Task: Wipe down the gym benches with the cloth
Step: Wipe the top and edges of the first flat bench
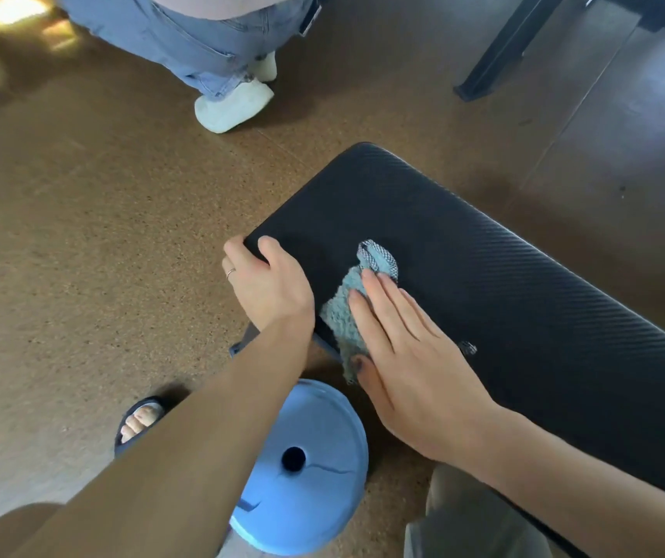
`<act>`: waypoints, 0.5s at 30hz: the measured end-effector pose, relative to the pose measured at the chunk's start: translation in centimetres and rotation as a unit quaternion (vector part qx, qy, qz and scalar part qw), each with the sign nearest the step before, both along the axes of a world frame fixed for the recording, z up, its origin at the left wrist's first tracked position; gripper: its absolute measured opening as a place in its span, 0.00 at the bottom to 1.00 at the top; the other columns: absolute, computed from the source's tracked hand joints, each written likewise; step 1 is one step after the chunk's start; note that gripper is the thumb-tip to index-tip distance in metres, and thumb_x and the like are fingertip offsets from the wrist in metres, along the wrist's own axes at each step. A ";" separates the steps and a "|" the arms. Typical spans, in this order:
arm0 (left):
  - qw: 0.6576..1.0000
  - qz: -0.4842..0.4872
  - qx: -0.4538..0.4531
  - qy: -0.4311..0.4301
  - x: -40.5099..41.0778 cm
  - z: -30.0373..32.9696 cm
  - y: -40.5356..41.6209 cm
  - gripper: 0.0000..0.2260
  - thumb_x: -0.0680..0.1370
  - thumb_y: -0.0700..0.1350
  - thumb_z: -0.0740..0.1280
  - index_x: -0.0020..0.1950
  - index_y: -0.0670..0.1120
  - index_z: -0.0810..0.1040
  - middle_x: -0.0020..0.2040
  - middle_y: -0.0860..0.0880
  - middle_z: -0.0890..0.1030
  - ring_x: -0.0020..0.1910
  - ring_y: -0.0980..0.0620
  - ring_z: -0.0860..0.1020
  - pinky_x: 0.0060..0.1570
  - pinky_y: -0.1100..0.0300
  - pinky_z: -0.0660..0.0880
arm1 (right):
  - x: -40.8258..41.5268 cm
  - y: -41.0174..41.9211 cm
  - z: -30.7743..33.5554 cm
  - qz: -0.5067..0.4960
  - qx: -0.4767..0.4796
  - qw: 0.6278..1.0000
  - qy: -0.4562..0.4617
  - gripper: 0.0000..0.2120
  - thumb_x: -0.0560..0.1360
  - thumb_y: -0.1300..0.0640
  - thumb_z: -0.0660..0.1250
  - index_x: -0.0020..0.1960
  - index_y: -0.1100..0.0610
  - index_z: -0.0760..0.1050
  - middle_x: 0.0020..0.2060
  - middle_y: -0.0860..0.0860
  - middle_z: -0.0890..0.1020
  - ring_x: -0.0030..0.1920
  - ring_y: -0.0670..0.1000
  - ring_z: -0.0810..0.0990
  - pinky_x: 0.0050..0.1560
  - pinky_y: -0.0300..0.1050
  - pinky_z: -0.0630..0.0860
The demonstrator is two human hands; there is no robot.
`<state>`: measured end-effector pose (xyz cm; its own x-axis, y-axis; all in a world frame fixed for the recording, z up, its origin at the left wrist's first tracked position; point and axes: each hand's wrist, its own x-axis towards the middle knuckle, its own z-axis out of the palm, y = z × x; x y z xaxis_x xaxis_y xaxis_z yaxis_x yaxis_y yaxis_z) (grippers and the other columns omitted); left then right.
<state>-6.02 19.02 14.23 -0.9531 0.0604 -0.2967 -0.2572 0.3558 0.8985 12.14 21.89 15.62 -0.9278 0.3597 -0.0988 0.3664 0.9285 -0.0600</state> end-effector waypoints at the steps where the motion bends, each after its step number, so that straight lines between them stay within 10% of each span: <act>1: 1.000 -0.022 0.012 -0.015 -0.2 0.2 -0.4 0.17 0.84 0.49 0.55 0.70 0.46 0.70 0.67 0.48 0.73 0.64 0.47 0.72 0.58 0.55 0.65 | 1.0 -0.4 0.0 0.007 0.009 1.000 -0.009 0.31 0.85 0.48 0.46 0.84 0.62 0.51 0.83 0.60 0.52 0.83 0.58 0.50 0.82 0.53 0.49; 8: 0.974 -0.108 0.063 -0.190 -2.6 1.2 -3.7 0.35 0.77 0.70 0.48 0.77 0.52 0.69 0.72 0.52 0.75 0.69 0.51 0.73 0.74 0.52 0.62 | -6.6 -0.5 -0.1 0.073 0.076 0.994 0.024 0.32 0.84 0.55 0.58 0.83 0.64 0.52 0.82 0.64 0.53 0.83 0.62 0.52 0.82 0.54 0.49; 15: 0.966 0.000 0.150 -0.212 -4.5 1.3 -5.9 0.24 0.85 0.60 0.49 0.66 0.49 0.78 0.49 0.54 0.80 0.44 0.61 0.75 0.42 0.62 0.69 | -20.1 -2.1 -0.3 0.079 0.102 0.992 0.004 0.19 0.82 0.59 0.56 0.70 0.61 0.71 0.66 0.60 0.74 0.68 0.60 0.72 0.74 0.52 0.64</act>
